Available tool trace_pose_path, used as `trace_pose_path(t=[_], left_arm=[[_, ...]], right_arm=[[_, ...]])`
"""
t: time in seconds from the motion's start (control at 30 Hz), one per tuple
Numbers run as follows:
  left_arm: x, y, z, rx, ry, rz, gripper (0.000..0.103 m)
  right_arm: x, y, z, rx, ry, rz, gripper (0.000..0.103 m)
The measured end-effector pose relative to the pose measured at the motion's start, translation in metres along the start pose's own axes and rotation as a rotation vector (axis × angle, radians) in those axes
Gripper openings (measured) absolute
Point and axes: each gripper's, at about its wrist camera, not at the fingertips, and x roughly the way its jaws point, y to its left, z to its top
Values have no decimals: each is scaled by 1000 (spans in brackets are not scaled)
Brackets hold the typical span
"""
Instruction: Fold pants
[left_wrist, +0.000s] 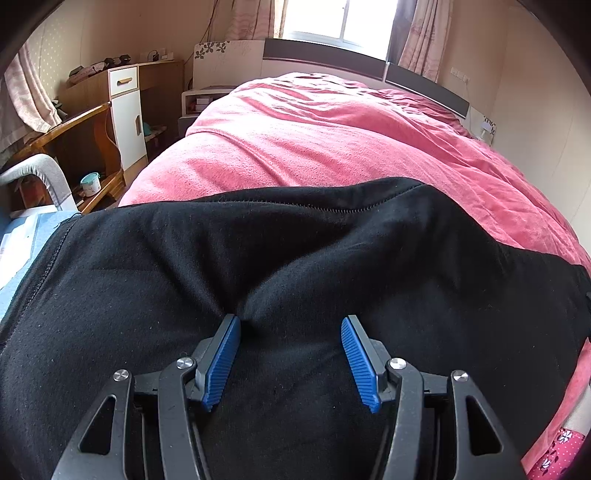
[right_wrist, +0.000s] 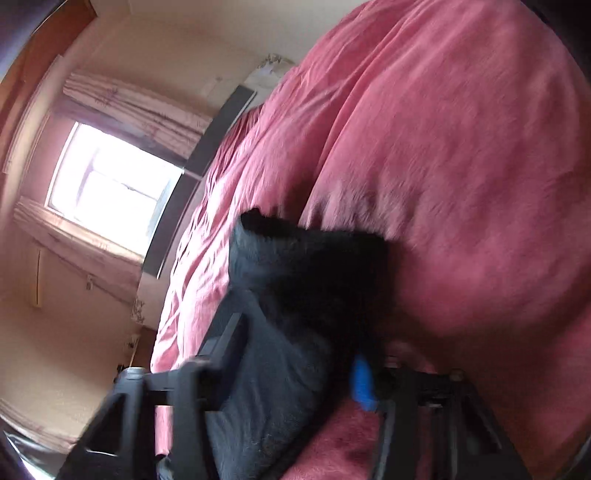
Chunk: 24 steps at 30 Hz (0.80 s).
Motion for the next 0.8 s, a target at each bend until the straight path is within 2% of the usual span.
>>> trace_pose_path(t=[0.03,0.07,0.2,0.3,0.33,0.5,0.67,0.8], left_arm=[[0,0,0,0,0,1,58],[0,0,0,-2,1,0,58],[-6,6,6,-47,22,-36,58],[-13,20,16,-134,42,-109,58],[-15,24,18,-155,36,-111,58],[-27,45,23,-210,-30,-47,59],[-28,62,14,-242,-48,-44,63],[-27,57,9,-203,-73,-36,63]], right_arm=[[6,2,-1,-4,19,-6,20],[9,4,-1,-8,28,-11,18],[6,19,0,-8,3,-23,16],[-6,42,-2,-44,-28,-36,16],[-8,52,-4,-64,-37,-44,16],[-12,114,-20,-216,-75,-83,16],[-20,169,-45,-348,-106,-74,16],[-22,212,-73,-482,-115,-88,16]])
